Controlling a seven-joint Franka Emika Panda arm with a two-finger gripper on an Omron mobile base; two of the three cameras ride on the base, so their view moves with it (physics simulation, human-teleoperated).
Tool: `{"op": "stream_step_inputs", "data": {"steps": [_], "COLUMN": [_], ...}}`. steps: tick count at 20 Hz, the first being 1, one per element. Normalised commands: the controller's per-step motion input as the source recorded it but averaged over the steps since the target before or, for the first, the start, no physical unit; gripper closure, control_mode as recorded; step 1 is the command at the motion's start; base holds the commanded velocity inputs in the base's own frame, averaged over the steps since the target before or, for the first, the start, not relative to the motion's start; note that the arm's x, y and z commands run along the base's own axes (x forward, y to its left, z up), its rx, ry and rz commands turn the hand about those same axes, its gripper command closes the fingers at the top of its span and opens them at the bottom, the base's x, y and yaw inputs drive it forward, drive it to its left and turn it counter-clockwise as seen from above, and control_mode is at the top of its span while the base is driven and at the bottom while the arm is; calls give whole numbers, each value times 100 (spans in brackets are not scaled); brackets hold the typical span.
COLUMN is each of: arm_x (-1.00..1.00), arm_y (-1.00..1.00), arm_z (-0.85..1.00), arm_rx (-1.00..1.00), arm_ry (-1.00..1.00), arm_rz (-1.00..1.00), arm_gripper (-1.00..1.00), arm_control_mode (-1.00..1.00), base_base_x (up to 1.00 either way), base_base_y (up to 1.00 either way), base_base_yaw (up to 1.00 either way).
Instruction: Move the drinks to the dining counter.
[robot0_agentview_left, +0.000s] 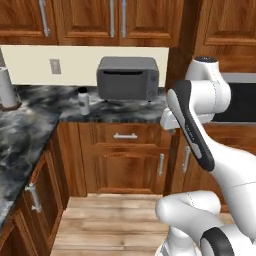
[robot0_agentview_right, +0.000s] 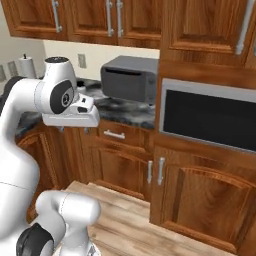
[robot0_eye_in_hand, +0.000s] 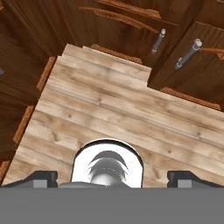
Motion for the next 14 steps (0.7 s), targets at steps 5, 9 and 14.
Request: {"op": "stream_step_inputs", "data": {"steps": [5, 9, 14], "arm_x": [0, 0, 0], "arm_y": [0, 0, 0], "arm_z": [0, 0, 0], "arm_rx": [0, 0, 0], "arm_ry": [0, 0, 0], "arm_rz": [0, 0, 0], "arm_gripper": [-100, -100, -100], "arm_control_mode": [100, 100, 100], "base_base_x": [58, 35, 42], "base_base_y": [65, 13, 33], "base_base_yaw": [-26, -54, -45]}}
